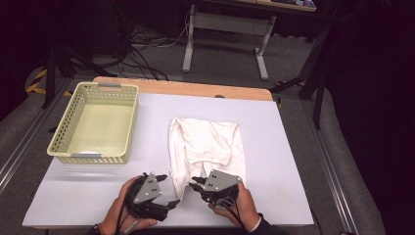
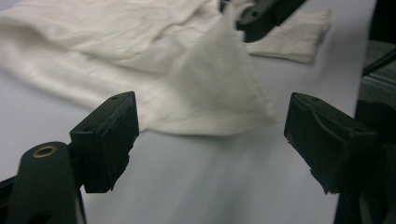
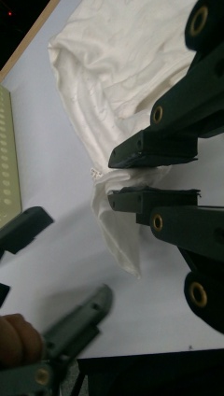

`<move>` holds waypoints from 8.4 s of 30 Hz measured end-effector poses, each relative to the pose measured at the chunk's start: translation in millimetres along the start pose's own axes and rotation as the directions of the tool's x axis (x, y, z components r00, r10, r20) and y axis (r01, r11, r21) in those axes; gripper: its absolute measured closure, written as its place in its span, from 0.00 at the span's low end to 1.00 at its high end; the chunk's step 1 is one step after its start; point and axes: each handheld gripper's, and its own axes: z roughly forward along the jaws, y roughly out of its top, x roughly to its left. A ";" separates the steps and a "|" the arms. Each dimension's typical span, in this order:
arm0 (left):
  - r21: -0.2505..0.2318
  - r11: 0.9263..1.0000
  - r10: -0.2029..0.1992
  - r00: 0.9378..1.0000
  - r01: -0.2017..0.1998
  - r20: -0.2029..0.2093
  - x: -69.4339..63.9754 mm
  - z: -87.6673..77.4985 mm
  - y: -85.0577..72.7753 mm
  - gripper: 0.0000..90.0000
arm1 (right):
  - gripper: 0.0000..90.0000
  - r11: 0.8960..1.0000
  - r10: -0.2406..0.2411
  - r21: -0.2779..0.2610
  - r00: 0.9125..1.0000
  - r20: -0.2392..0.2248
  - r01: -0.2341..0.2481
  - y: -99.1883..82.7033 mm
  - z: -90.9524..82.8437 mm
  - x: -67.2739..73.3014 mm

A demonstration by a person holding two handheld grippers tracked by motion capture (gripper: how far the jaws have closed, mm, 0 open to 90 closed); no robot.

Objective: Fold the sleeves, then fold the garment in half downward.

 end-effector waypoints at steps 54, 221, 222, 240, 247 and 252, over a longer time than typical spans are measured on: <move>0.228 0.955 0.184 0.982 -0.190 0.051 -9.2 10.2 -3.0 0.67 | 0.64 0.974 0.162 0.159 0.987 -0.008 -0.159 -73.4 -34.8 -0.1; 0.043 0.999 -0.022 0.998 0.025 -0.061 79.9 58.0 39.8 0.93 | 0.93 0.994 0.101 0.010 0.977 0.187 -0.105 -45.4 -20.1 -77.6; 0.033 0.999 -0.018 0.998 0.020 -0.067 77.5 54.2 41.3 0.94 | 0.93 0.995 0.098 0.008 0.978 0.186 -0.102 -44.0 -22.8 -75.4; -0.022 0.994 0.111 0.994 -0.111 -0.002 25.4 -10.2 43.6 0.94 | 0.93 0.998 0.044 -0.044 0.997 0.068 -0.041 -34.5 -68.7 -20.6; 0.019 0.990 0.140 0.990 -0.141 0.031 0.1 -18.6 25.7 0.94 | 0.93 0.999 0.041 -0.019 0.999 0.017 -0.041 -45.0 -72.4 -0.6; 0.050 0.992 0.116 0.991 -0.119 0.059 -8.7 -20.5 9.4 0.94 | 0.93 0.999 0.036 0.008 0.999 -0.019 -0.036 -51.7 -70.5 8.8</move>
